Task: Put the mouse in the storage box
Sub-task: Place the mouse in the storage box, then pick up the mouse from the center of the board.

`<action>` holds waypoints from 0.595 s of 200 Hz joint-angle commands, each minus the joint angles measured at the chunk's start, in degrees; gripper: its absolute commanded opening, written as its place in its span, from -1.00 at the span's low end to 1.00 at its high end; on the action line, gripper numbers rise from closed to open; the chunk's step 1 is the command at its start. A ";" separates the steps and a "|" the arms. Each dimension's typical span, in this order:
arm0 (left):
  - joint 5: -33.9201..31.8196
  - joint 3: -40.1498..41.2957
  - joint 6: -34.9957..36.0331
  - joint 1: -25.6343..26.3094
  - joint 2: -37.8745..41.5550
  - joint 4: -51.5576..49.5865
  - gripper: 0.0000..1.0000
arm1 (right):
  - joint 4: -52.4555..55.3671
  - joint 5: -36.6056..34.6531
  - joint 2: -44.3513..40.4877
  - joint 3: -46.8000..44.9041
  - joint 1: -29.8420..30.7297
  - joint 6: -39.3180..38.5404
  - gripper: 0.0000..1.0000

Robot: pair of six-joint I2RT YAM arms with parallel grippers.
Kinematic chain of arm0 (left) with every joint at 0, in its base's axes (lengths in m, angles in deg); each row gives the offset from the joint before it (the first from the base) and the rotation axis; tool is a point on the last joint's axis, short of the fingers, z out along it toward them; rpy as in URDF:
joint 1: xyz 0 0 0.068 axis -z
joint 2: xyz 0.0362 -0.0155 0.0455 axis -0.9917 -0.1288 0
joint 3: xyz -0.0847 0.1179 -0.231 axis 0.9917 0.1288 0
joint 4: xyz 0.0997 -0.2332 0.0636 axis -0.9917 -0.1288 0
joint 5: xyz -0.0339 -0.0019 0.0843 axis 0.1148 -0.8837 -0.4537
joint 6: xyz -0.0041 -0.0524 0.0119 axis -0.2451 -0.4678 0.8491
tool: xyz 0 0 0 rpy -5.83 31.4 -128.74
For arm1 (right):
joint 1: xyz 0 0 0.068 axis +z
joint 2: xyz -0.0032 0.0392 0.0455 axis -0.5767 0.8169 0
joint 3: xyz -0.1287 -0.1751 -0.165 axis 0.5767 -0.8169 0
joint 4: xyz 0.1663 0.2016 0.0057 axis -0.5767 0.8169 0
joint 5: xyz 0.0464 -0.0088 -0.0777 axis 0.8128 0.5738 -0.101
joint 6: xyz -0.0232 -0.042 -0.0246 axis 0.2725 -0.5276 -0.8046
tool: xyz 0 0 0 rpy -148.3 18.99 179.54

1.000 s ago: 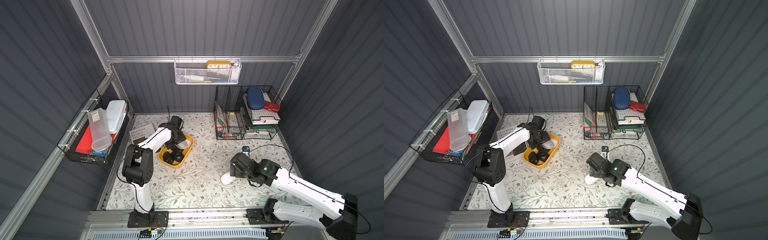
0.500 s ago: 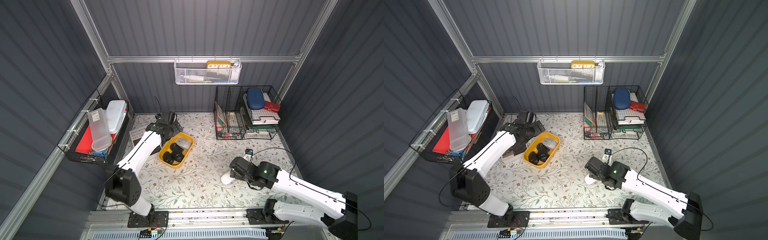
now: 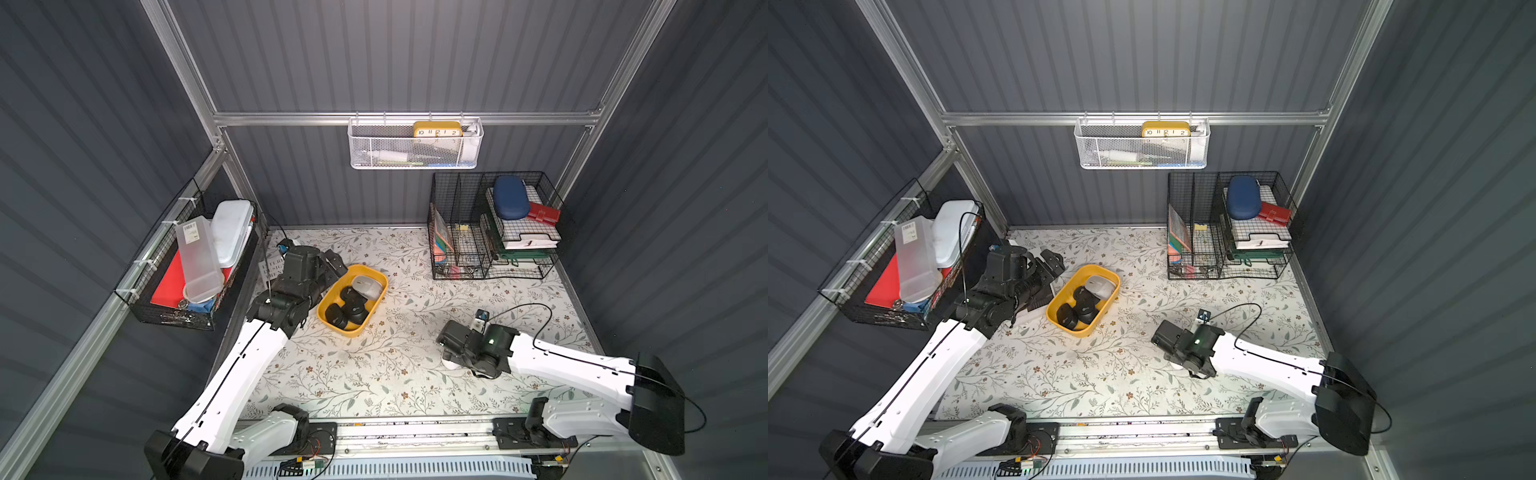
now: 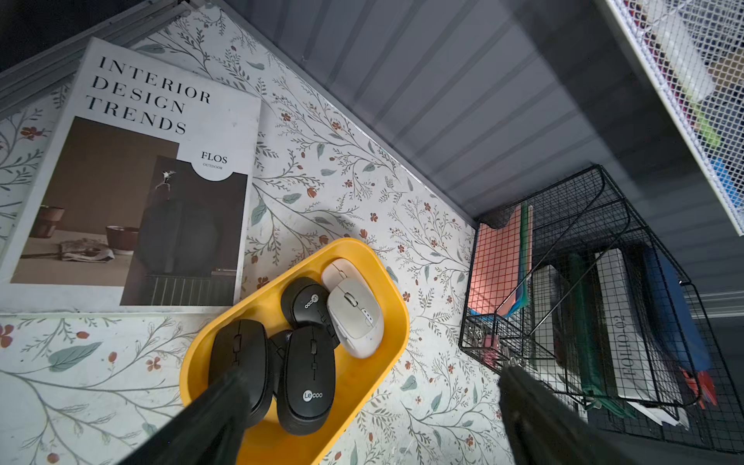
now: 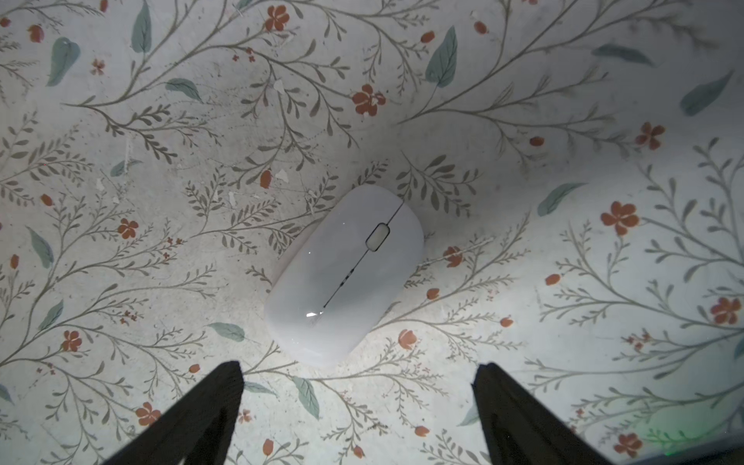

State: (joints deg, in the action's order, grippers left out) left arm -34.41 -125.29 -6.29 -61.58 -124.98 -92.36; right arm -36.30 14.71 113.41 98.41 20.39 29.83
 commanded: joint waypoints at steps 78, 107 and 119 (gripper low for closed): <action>0.05 5.81 -1.99 -0.26 2.40 2.85 0.99 | -4.01 3.31 13.58 2.69 -3.92 15.25 0.78; 0.05 6.35 -1.64 -0.27 1.74 3.39 0.98 | -4.67 4.03 14.69 3.36 -4.02 15.17 0.78; -0.08 6.39 -1.31 -0.21 1.23 3.47 0.98 | -4.93 3.93 14.32 3.03 -4.02 15.56 0.76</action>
State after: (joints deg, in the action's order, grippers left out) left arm -34.39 -119.52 -7.80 -61.58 -123.45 -90.11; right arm -41.46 18.29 127.55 101.06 16.57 43.80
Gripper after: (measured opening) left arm 0.993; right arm 0.884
